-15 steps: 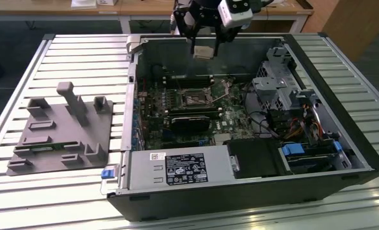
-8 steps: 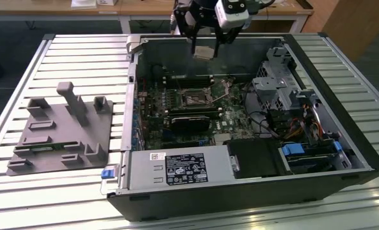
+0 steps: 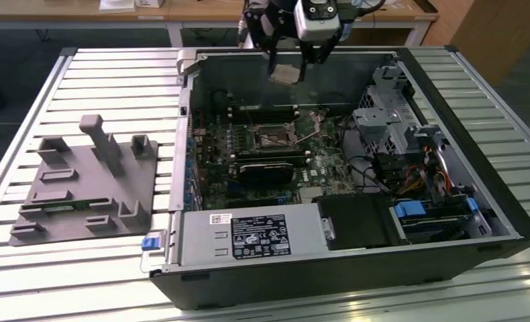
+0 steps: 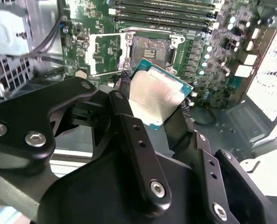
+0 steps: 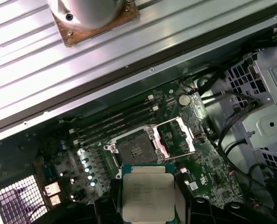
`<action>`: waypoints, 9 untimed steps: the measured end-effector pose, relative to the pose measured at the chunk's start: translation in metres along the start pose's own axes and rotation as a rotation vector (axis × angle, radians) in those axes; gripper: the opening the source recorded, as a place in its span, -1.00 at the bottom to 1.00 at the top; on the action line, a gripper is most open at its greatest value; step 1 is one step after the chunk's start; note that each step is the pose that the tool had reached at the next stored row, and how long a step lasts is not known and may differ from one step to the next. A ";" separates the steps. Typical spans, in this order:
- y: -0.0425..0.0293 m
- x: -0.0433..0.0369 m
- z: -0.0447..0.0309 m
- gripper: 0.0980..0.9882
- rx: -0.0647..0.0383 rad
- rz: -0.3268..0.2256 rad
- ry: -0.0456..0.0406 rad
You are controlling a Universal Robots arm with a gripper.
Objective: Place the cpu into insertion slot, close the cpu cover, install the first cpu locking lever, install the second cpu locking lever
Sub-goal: 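Place the cpu into insertion slot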
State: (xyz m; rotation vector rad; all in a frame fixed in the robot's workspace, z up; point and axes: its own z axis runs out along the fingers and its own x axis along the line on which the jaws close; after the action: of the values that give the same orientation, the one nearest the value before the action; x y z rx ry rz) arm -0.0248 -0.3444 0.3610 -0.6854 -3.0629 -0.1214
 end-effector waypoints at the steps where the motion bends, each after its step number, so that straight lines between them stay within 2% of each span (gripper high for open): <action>1: 0.0000 0.0000 0.0001 0.00 0.000 0.016 -0.0013; 9: 0.0000 0.0000 0.0007 0.00 -0.002 0.151 -0.0117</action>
State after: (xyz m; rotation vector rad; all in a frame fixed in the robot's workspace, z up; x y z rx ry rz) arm -0.0248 -0.3444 0.3603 -0.9166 -3.0082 -0.1203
